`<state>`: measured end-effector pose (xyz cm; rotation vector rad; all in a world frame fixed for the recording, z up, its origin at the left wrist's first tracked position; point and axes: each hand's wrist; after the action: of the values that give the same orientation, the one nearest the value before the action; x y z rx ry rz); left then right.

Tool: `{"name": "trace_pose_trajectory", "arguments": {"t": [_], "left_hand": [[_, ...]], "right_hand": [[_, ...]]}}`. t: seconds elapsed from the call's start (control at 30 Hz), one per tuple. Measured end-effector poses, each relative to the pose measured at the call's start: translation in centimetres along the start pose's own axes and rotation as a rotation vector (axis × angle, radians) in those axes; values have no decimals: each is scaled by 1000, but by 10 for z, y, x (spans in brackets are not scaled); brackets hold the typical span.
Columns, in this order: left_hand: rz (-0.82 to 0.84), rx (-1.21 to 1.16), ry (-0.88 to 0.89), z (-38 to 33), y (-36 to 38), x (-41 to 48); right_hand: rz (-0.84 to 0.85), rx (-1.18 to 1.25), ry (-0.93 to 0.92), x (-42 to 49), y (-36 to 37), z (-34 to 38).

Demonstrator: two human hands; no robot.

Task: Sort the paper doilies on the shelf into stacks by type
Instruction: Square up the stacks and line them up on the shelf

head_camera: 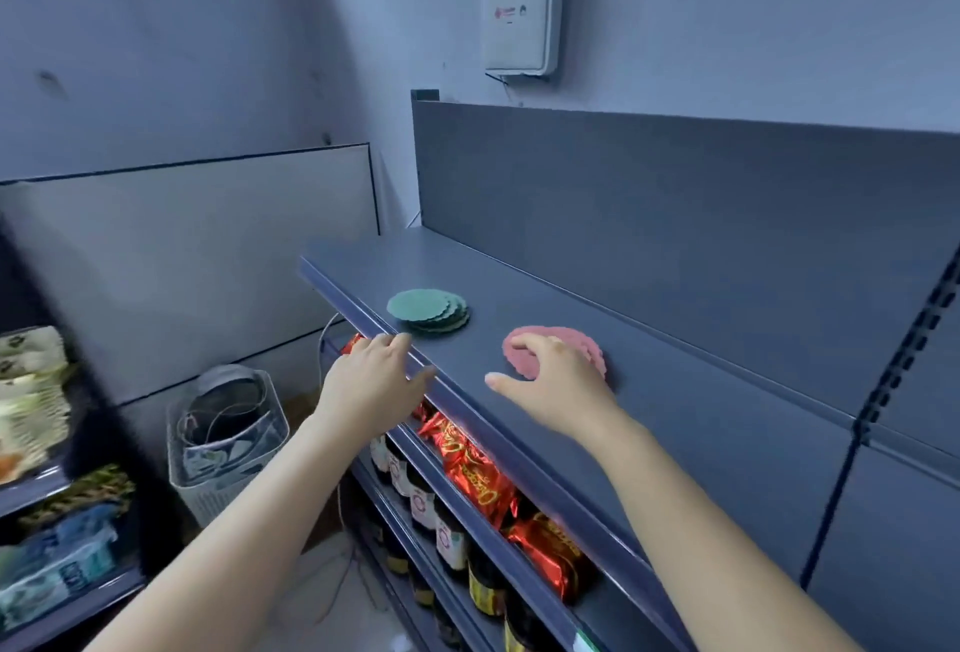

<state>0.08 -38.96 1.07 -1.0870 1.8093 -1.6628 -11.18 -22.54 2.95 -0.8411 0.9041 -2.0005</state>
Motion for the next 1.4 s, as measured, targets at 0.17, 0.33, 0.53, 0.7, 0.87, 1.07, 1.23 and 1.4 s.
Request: {"name": "trace_pose_trajectory", "arguments": {"t": [0.17, 0.33, 0.53, 0.7, 0.87, 1.07, 1.23, 1.4], "left_hand": [[130, -106, -27, 28, 26, 109], [477, -338, 28, 32, 43, 217], [961, -346, 125, 4, 64, 319], [1109, -241, 296, -11, 66, 341], [1207, -274, 530, -10, 77, 347], [1183, -376, 829, -35, 54, 318], [1229, -528, 1017, -85, 17, 225], [1332, -739, 1044, -128, 5, 73]], "right_hand": [[39, 133, 80, 103, 40, -5], [41, 178, 268, 182, 77, -15], [-30, 259, 649, 248, 101, -36], [15, 419, 788, 262, 99, -44], [-81, 422, 773, 249, 105, -29], [-436, 515, 670, 202, 108, -13], [-729, 508, 650, 99, 59, 7], [-941, 494, 690, -61, 18, 34]]}}
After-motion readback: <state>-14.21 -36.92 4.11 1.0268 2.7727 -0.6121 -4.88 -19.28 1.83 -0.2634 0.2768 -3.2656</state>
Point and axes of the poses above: each hand's wrist, its own x-axis towards the middle knuckle, its own y-axis out of the palm, z = x × y, and after that the axes turned 15 degrees about -y, right-handed
